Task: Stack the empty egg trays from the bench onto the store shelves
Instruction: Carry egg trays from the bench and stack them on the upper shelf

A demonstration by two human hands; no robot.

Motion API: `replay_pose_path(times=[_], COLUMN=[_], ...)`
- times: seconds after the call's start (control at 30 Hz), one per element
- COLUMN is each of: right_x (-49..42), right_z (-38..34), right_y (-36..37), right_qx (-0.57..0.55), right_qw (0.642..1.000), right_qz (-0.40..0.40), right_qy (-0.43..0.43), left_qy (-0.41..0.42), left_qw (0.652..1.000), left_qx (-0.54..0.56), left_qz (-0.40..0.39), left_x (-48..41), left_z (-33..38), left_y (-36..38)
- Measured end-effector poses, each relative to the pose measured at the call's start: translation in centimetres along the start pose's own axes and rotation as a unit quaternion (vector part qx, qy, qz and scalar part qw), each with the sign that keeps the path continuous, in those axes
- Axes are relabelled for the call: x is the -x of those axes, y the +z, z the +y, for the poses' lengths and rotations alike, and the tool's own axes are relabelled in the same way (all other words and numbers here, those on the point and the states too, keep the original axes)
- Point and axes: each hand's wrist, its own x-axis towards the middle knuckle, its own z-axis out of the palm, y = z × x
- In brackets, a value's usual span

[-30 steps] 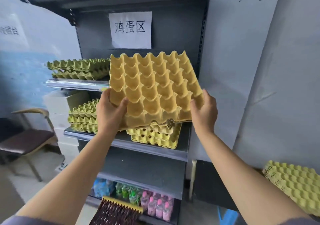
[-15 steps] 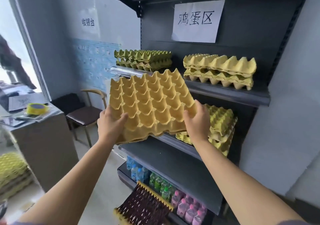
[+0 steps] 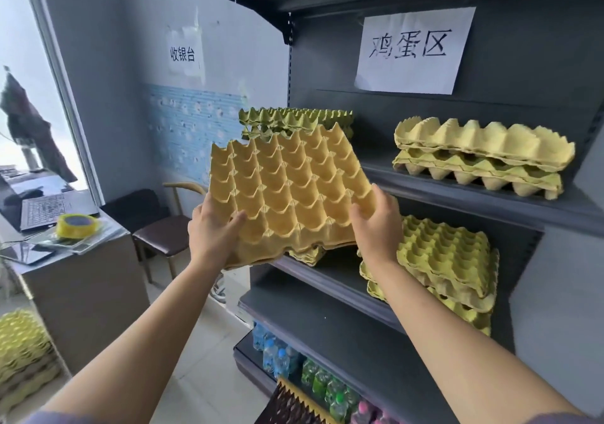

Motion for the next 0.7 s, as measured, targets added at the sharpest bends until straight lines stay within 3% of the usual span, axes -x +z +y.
replay_pose_path(times=[0.33,0.57,0.7], right_x=[-5.8,-11.8,-15.4], right_z=[-5.0,-5.9,-5.9], right_y=[9.3,11.4,12.1], right_qx=[0.005,0.036,0.021], right_qw=[0.996,0.997,0.998], right_qz=[0.081,0.021,-0.006], right_qy=[-0.022,-0.060,-0.059], left_qy=[0.110,0.134,0.148], left_qw=[0.991,0.978,0.956], left_qx=[0.063,0.143,0.217], left_qz=[-0.051,-0.067,-0.133], left_x=[-15.1,-23.0,-27.8], left_z=[-1.2,1.0,1.7], left_y=[-1.7,-0.4,0.1])
